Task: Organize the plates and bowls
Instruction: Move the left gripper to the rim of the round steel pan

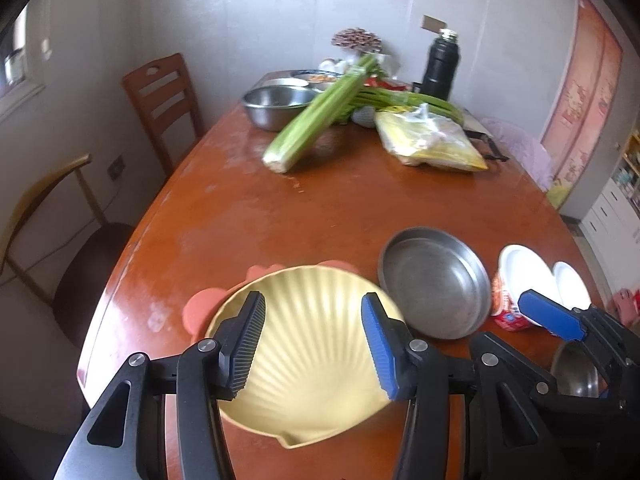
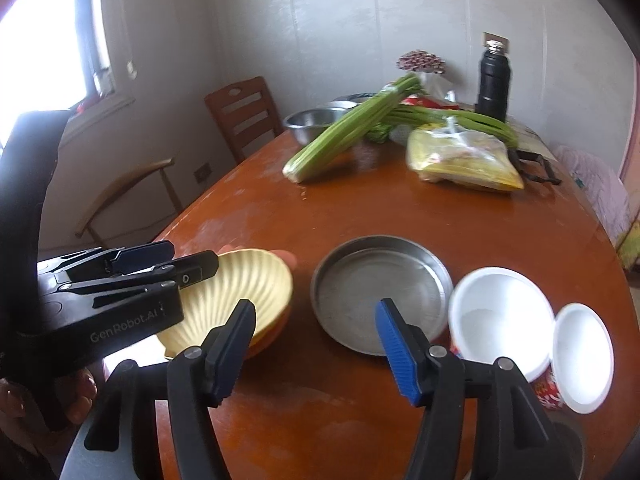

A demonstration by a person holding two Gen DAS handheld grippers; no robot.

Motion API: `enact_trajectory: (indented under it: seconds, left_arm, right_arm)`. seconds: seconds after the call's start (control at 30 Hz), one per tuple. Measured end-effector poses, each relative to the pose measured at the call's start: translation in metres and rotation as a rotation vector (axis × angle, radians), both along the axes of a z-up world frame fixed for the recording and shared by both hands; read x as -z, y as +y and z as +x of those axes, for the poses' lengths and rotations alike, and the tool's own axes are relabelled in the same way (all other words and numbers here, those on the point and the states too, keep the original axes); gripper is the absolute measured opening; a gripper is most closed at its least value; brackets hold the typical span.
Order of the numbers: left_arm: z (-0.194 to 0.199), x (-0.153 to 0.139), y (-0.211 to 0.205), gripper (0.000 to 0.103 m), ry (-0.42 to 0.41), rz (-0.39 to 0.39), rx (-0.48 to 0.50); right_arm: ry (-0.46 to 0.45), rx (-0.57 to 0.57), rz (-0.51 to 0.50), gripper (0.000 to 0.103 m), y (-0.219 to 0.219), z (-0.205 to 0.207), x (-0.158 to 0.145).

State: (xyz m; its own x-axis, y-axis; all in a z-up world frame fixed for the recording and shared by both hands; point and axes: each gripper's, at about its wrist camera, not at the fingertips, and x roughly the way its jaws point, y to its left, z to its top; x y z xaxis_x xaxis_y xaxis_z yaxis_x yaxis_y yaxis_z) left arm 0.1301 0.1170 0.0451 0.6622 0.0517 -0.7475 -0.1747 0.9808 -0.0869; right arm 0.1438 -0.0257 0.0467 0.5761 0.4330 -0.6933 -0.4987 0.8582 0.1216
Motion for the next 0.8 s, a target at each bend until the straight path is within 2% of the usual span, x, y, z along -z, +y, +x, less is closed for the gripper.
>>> enact_trajectory:
  seconds: [0.2, 0.33, 0.4, 0.6, 0.8]
  left_arm:
    - [0.021, -0.01, -0.023, 0.055, 0.019, 0.018, 0.094]
    - [0.042, -0.011, -0.036, 0.055, 0.056, 0.006, 0.176]
    - [0.057, -0.007, -0.042, 0.055, 0.088, -0.009, 0.213]
    - [0.093, 0.014, -0.047, 0.055, 0.176, 0.023, 0.25]
    - [0.12, 0.032, -0.048, 0.055, 0.226, -0.02, 0.291]
  right_arm:
    - [0.024, 0.073, 0.058, 0.063, -0.032, -0.001, -0.004]
    - [0.097, 0.115, 0.103, 0.063, -0.047, 0.002, 0.004]
    - [0.134, 0.141, 0.123, 0.063, -0.052, 0.003, 0.012]
    - [0.228, 0.215, 0.168, 0.063, -0.049, 0.011, 0.033]
    - [0.269, 0.277, 0.13, 0.063, -0.042, 0.025, 0.05]
